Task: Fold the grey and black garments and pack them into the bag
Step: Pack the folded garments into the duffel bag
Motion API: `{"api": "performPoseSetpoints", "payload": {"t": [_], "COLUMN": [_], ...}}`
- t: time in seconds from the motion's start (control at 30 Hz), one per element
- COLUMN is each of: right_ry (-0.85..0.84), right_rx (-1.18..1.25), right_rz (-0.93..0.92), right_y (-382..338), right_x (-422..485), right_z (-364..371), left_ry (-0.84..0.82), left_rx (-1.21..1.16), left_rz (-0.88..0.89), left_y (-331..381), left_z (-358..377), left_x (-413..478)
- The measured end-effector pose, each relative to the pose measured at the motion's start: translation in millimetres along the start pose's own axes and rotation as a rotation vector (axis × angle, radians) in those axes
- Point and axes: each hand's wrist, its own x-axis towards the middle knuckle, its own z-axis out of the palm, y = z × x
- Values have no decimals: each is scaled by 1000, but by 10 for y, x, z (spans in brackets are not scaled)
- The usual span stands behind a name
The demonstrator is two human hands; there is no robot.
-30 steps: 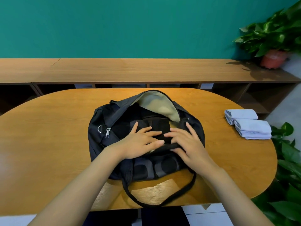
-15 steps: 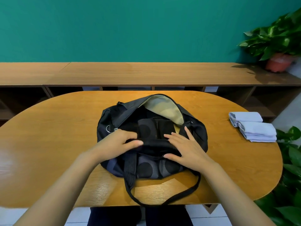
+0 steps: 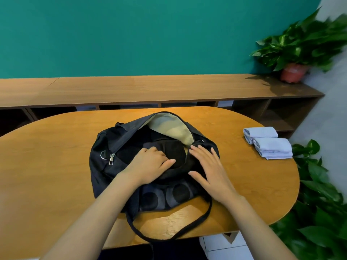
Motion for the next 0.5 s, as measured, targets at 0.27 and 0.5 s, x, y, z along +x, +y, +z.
{"api": "performPoseSetpoints", "payload": {"t": [0.27,0.5], "right_ry": [143,90], "right_rx": [-260,-339], "right_rz": [515,836], "right_y": [920,1685], "right_x": [-145,-145], "right_z": [-319,-742], "left_ry": [419,93], "left_rx": [-149,-162], "left_rz": [-61,10], "left_y": [504,747], "left_z": [7,180], "left_x": [444,764]}}
